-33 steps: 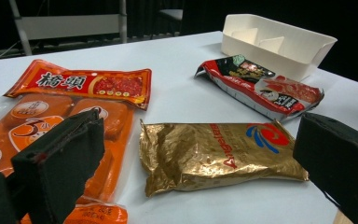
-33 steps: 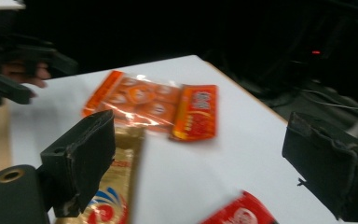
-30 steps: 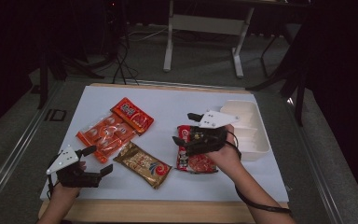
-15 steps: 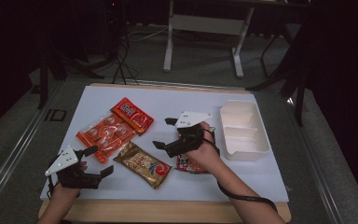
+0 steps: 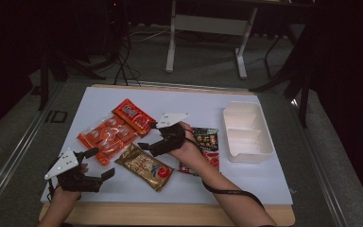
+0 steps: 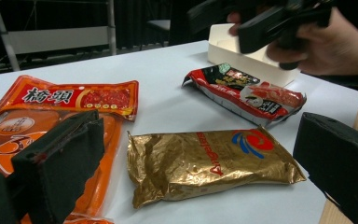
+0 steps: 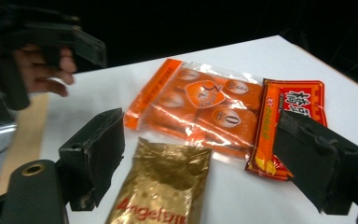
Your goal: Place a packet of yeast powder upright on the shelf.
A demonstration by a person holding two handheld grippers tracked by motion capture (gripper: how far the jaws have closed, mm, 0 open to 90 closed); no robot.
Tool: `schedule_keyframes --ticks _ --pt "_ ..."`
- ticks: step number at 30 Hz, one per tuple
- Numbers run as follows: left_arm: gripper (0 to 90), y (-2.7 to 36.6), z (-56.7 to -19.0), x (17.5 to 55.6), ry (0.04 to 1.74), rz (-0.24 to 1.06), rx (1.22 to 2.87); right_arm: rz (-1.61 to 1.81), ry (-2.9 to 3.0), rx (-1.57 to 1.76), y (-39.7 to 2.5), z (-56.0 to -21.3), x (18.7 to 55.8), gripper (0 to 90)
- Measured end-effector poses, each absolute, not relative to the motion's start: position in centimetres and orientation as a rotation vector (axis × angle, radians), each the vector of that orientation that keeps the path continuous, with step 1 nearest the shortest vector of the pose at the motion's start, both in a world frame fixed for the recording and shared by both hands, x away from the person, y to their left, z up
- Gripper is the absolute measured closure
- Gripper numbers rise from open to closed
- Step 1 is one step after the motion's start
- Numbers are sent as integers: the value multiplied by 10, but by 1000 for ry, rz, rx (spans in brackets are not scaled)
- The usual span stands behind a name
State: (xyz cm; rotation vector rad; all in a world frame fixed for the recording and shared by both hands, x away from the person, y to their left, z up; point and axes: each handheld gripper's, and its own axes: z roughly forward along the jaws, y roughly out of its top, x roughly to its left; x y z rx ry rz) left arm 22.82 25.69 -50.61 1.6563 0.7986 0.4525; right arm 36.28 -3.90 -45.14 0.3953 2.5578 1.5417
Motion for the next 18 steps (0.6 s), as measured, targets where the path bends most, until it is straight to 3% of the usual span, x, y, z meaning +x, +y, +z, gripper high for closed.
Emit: schedule_keyframes --ticks 18 --pt "16 258 -506 227 791 446 1652 1439 2657 515 2 -487 385 205"
